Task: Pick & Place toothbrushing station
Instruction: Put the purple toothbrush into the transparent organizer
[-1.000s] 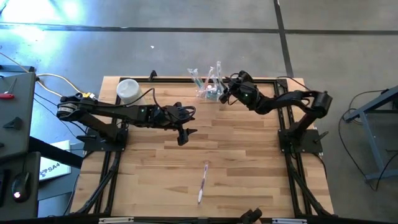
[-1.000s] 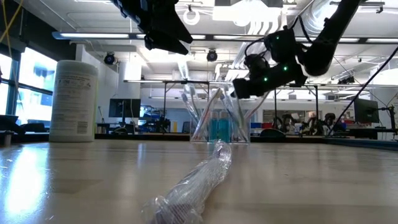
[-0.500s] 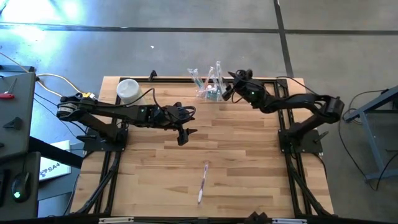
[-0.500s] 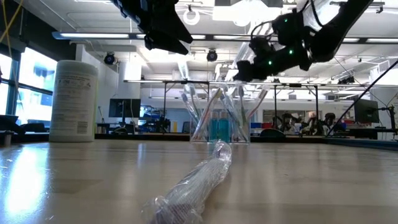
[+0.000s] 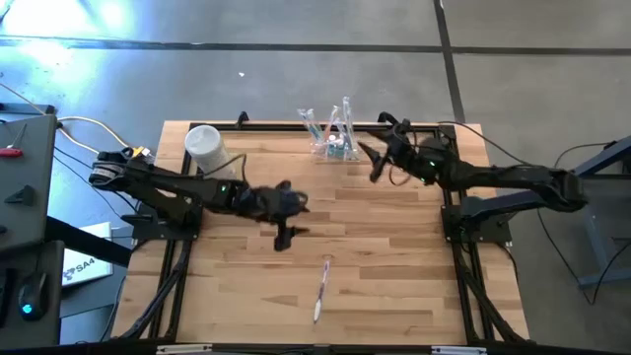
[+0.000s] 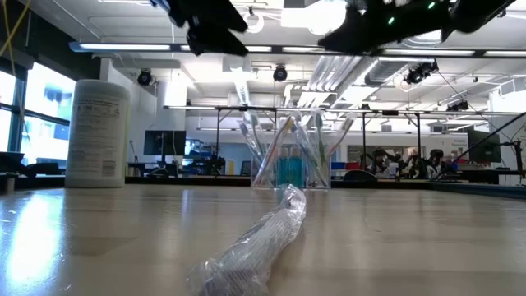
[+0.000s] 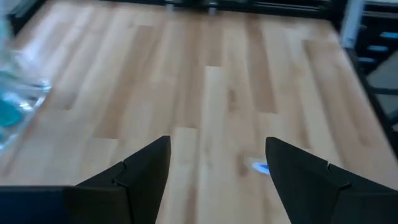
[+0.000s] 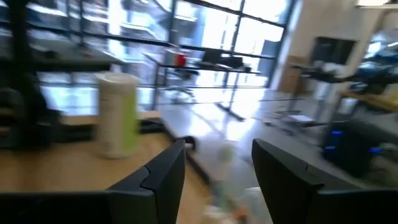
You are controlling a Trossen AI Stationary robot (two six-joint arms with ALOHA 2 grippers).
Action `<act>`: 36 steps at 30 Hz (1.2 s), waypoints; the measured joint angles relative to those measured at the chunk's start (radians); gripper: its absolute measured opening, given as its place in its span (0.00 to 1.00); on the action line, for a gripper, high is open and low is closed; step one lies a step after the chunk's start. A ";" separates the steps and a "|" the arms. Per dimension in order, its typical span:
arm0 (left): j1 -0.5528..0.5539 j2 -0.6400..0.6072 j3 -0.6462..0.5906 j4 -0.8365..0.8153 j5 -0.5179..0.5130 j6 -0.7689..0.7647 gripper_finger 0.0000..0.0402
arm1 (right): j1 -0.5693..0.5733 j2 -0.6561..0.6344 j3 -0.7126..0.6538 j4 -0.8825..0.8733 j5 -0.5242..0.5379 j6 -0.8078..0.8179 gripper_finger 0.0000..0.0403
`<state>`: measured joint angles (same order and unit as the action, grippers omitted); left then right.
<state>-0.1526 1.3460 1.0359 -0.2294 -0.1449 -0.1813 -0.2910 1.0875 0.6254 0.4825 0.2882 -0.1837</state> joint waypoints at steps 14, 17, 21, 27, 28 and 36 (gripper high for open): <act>-0.308 0.282 0.193 -0.100 -0.161 -0.270 0.65 | 0.492 -0.255 0.000 -0.241 -0.107 0.197 0.44; -0.337 0.392 0.303 -0.151 -0.202 -0.403 0.65 | 0.599 -0.251 0.000 -0.245 -0.106 0.213 0.44; -0.361 0.516 0.420 -0.224 -0.221 -0.573 0.65 | 0.737 -0.221 0.000 -0.243 -0.057 0.183 0.44; -0.363 0.615 0.474 -0.250 -0.252 -0.893 0.65 | 0.903 -0.171 0.000 -0.210 0.101 0.180 0.44; -0.357 0.625 0.476 -0.241 -0.251 -0.921 0.65 | 0.926 -0.163 0.000 -0.208 0.123 0.180 0.44; -0.352 0.702 0.476 -0.208 -0.253 -0.989 0.65 | 1.038 -0.096 0.000 -0.138 0.213 0.149 0.44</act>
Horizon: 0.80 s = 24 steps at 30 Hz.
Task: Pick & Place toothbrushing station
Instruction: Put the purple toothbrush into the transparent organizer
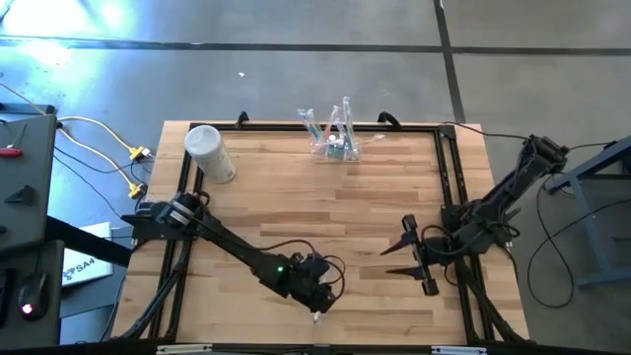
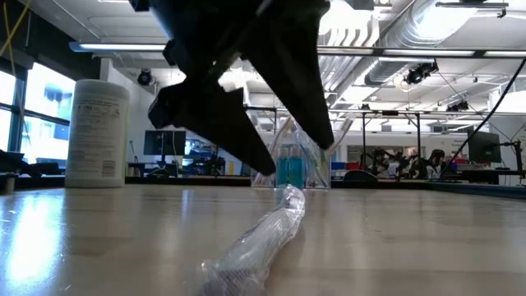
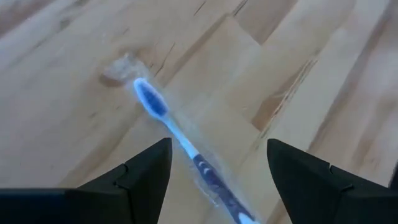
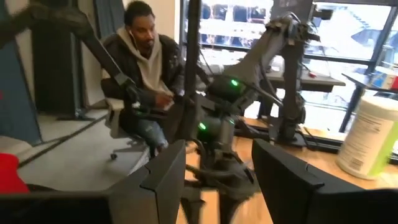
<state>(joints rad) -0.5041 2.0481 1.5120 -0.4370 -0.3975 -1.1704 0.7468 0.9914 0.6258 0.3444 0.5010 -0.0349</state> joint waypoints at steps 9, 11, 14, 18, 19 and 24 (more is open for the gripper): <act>0.000 0.076 0.002 -0.012 0.035 -0.077 0.65 | 0.048 0.054 0.000 0.066 -0.002 0.003 0.44; 0.001 0.091 0.003 -0.013 0.039 -0.085 0.65 | 0.048 0.063 0.000 0.069 -0.001 0.003 0.44; 0.006 0.103 0.006 -0.048 0.053 -0.090 0.64 | 0.048 0.073 0.000 0.074 -0.001 0.004 0.44; 0.014 0.117 0.007 -0.123 0.074 -0.103 0.54 | 0.048 0.095 0.000 0.090 -0.001 0.004 0.44; 0.015 0.118 0.007 -0.131 0.076 -0.096 0.50 | 0.048 0.101 0.000 0.093 -0.002 0.004 0.44; 0.029 0.120 0.003 -0.161 0.084 -0.005 0.20 | 0.048 0.133 0.000 0.103 -0.002 0.009 0.44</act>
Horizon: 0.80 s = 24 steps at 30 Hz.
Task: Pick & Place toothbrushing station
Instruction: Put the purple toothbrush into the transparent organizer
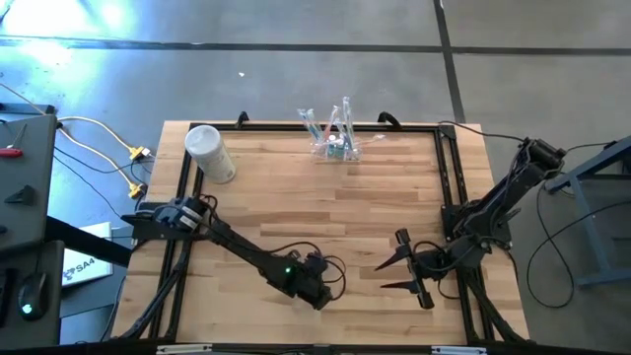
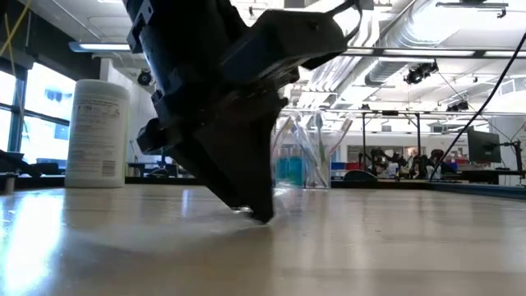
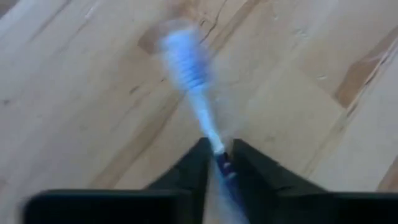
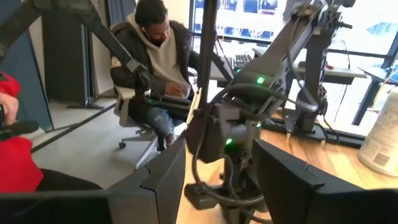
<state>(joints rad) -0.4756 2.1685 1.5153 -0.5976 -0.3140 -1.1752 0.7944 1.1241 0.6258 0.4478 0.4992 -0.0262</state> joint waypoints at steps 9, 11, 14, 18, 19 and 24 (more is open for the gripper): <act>0.036 -0.002 0.044 -0.066 -0.023 0.201 0.01 | 0.011 0.042 0.000 -0.002 -0.003 0.030 0.44; 0.040 -0.004 0.097 -0.156 -0.085 0.251 0.00 | 0.020 0.050 0.000 0.000 -0.001 0.024 0.44; 0.040 0.001 0.203 -0.376 -0.167 0.305 0.00 | 0.042 0.054 0.000 -0.009 0.032 0.000 0.41; 0.037 -0.045 0.342 -0.647 -0.302 0.307 0.00 | 0.074 0.053 0.000 -0.025 0.147 -0.004 0.34; 0.037 -0.051 0.366 -0.708 -0.327 0.310 0.00 | 0.081 0.053 0.000 -0.032 0.169 -0.005 0.32; 0.092 -0.142 0.447 -0.780 -0.354 0.499 0.00 | 0.103 0.053 0.000 -0.054 0.194 -0.021 0.24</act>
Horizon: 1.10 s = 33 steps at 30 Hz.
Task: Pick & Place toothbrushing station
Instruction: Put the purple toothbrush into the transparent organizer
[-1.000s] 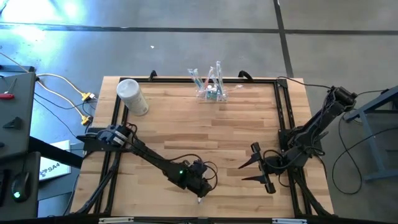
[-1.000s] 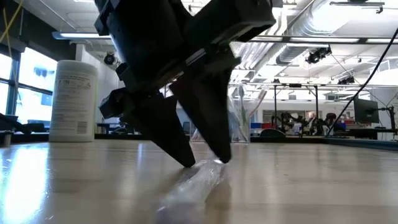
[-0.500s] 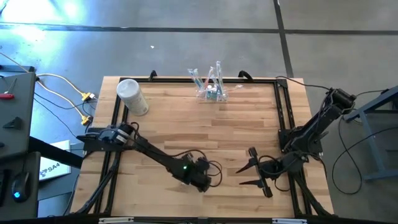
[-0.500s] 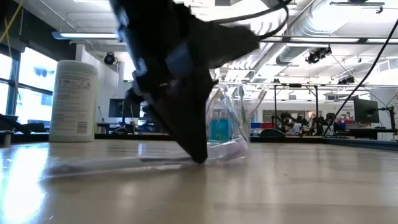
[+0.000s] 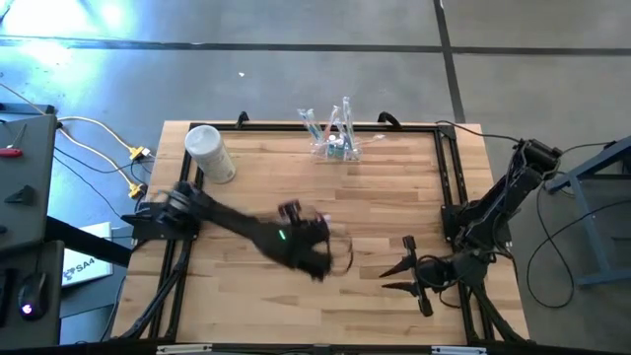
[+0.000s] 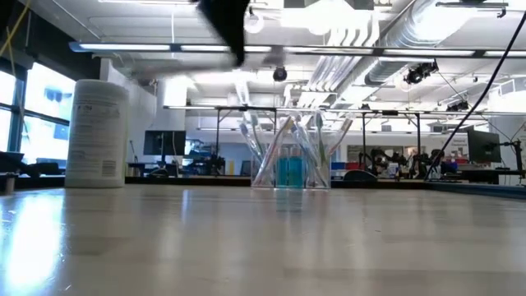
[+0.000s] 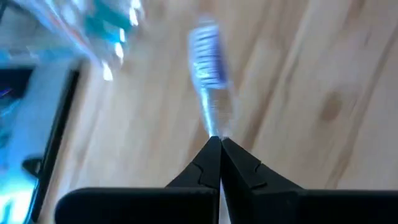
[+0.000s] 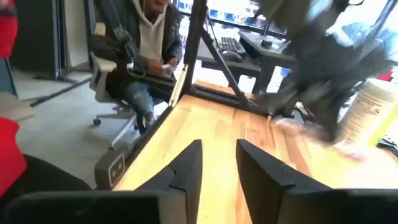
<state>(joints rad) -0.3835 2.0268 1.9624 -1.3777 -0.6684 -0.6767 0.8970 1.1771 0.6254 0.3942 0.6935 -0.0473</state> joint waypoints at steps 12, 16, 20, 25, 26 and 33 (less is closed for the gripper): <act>0.278 -0.388 -0.346 0.612 0.181 0.478 0.00 | -0.003 0.000 0.000 -0.145 0.048 0.024 0.16; 0.411 -0.494 -0.627 0.962 0.328 0.597 0.00 | -0.003 0.000 0.000 -0.163 0.049 0.016 0.16; 0.560 -0.573 -0.859 1.298 0.490 0.645 0.00 | -0.003 0.000 0.000 -0.151 0.095 -0.032 0.16; 0.684 -0.603 -1.008 1.647 0.643 0.735 0.00 | -0.003 -0.002 0.002 -0.125 0.225 -0.113 0.16; 0.700 -0.604 -1.022 1.691 0.664 0.761 0.00 | -0.003 -0.002 0.002 -0.125 0.251 -0.123 0.16; 0.848 -0.580 -1.039 1.752 0.724 0.826 0.00 | -0.003 -0.003 0.000 -0.172 0.399 -0.138 0.16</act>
<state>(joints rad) 0.4642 1.4471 0.9230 0.3748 0.0560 0.1497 0.8940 1.1744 0.6258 0.2221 1.0925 -0.1853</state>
